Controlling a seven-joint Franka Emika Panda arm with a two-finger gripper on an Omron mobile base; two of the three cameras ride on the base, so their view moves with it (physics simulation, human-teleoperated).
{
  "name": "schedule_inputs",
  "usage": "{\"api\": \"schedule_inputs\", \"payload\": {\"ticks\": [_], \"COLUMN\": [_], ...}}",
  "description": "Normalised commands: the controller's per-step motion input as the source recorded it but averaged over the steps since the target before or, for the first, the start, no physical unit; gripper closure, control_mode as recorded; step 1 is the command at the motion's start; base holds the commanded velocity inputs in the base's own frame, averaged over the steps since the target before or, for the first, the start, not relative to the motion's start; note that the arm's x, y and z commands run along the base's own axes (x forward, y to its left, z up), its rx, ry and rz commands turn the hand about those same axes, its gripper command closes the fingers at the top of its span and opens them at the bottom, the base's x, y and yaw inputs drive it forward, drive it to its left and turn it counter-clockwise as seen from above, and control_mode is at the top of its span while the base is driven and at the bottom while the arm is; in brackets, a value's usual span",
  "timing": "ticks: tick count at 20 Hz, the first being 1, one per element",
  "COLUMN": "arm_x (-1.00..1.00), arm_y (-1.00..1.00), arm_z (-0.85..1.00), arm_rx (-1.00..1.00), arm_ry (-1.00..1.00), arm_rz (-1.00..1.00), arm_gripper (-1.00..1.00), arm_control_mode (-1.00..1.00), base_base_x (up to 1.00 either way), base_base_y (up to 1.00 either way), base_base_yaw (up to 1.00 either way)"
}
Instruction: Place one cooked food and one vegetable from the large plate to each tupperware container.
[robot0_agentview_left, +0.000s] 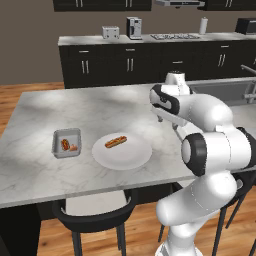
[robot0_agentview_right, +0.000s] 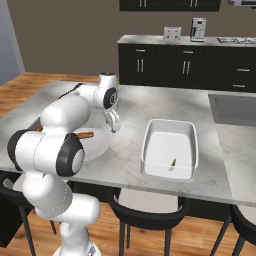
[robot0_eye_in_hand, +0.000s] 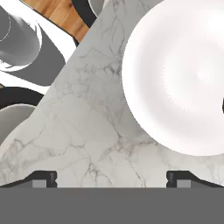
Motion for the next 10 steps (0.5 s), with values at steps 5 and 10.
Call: {"api": "schedule_inputs", "payload": {"ticks": [5, 10], "arm_x": [0.4, 0.23], "arm_y": [0.57, 0.43], "arm_z": [-0.13, -0.56], "arm_rx": [0.11, 0.11], "arm_ry": [0.23, -0.02], "arm_rz": [-0.07, 0.07], "arm_gripper": [-1.0, -1.0], "arm_control_mode": [-1.0, -1.0], "base_base_x": [0.0, 0.0], "base_base_y": [0.0, 0.0], "base_base_yaw": [0.0, 0.0]}}
